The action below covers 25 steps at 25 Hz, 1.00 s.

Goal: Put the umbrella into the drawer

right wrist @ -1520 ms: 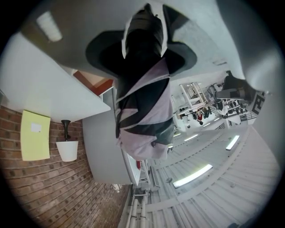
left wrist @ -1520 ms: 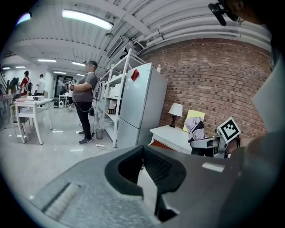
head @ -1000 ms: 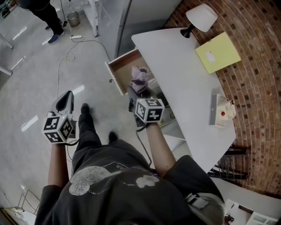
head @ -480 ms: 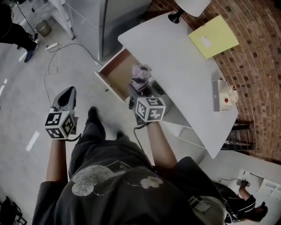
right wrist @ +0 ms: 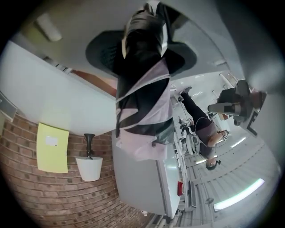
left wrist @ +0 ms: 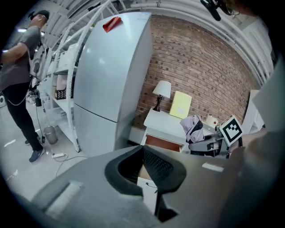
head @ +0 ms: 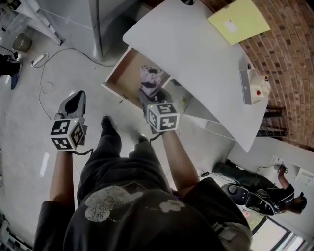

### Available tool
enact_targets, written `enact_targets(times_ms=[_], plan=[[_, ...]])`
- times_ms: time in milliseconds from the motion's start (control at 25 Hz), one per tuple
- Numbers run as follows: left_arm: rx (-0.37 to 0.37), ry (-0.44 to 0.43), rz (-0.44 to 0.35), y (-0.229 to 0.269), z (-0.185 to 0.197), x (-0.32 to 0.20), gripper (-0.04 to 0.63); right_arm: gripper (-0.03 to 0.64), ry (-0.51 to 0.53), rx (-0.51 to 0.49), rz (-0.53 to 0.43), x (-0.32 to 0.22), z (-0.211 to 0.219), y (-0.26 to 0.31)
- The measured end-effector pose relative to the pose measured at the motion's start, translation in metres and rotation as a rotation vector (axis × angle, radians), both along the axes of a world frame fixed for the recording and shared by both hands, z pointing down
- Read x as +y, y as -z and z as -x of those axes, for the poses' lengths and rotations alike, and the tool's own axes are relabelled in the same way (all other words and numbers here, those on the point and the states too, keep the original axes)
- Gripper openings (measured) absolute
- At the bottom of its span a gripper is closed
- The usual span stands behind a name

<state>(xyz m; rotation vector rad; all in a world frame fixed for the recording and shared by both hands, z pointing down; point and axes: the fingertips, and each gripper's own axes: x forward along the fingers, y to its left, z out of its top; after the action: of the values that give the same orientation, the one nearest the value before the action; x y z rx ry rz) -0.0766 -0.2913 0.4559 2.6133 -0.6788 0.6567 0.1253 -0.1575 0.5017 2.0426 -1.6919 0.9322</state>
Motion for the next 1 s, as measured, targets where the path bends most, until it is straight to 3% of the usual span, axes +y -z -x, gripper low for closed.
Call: enact_targets(times_ms=[200, 360, 720, 1000], plan=[[-0.019, -0.121, 0.03, -0.027, -0.023, -0.007, 0.009, 0.227, -0.052, 0.025, 0.041, -0.011, -0.002, -0.021], [-0.02, -0.166, 0.069, -0.048, -0.036, -0.007, 0.009, 0.227, -0.063, 0.04, 0.086, -0.021, -0.002, -0.042], [-0.047, -0.167, 0.085, -0.098, -0.05, -0.032, 0.009, 0.227, -0.037, 0.071, 0.156, -0.051, -0.023, -0.119], [-0.057, -0.114, 0.123, -0.14, -0.052, -0.045, 0.009, 0.227, -0.014, 0.063, 0.214, -0.068, -0.037, -0.183]])
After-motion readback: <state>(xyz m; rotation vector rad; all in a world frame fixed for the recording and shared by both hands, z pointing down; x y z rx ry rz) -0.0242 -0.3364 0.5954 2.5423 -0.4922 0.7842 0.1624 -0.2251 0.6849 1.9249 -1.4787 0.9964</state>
